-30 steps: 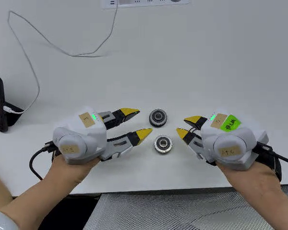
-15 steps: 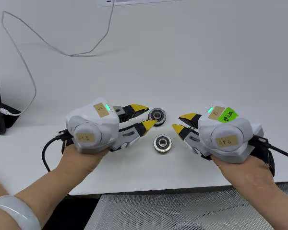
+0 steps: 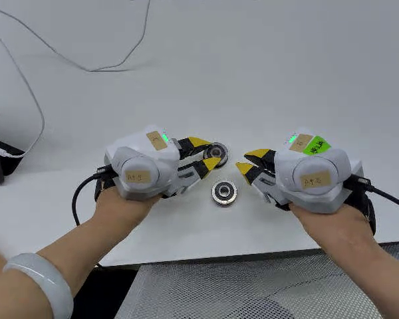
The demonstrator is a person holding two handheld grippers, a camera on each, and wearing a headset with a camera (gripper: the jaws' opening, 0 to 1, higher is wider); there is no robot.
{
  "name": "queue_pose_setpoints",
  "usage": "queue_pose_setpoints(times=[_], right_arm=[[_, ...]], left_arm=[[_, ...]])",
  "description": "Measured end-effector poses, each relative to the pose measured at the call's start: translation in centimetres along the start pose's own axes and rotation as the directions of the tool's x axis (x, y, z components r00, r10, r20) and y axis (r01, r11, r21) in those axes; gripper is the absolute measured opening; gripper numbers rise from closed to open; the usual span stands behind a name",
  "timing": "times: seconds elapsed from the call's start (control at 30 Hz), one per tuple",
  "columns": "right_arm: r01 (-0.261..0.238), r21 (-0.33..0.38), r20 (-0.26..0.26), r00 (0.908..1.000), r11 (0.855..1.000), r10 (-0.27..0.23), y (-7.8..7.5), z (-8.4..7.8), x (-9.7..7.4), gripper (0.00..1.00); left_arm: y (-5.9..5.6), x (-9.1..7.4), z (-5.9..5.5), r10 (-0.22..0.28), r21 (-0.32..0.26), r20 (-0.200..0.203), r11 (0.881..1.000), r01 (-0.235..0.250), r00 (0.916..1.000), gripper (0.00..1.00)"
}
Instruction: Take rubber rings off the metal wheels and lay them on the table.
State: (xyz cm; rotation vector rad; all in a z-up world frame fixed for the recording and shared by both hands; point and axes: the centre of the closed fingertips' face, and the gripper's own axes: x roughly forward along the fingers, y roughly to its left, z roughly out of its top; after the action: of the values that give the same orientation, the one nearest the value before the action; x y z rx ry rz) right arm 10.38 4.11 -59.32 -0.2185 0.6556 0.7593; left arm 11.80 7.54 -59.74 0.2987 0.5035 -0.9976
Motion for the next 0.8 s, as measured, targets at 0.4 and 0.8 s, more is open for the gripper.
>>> queue_pose_setpoints(times=[0.4, 0.8], right_arm=[[0.001, 0.088, 0.022, 0.9998, 0.996, -0.003, -0.5, 0.0, 0.1, 0.11], [-0.078, 0.418, 0.087, 0.9952, 0.905, 0.045, -0.6, 0.3, 1.2, 0.11]], left_arm=[[0.1, 0.7, -0.3, -0.017, 0.015, -0.022, 1.0, 0.017, 0.9996, 0.15], [0.1, 0.7, -0.4, -0.024, 0.023, -0.022, 0.999, 0.024, 0.9995, 0.14]])
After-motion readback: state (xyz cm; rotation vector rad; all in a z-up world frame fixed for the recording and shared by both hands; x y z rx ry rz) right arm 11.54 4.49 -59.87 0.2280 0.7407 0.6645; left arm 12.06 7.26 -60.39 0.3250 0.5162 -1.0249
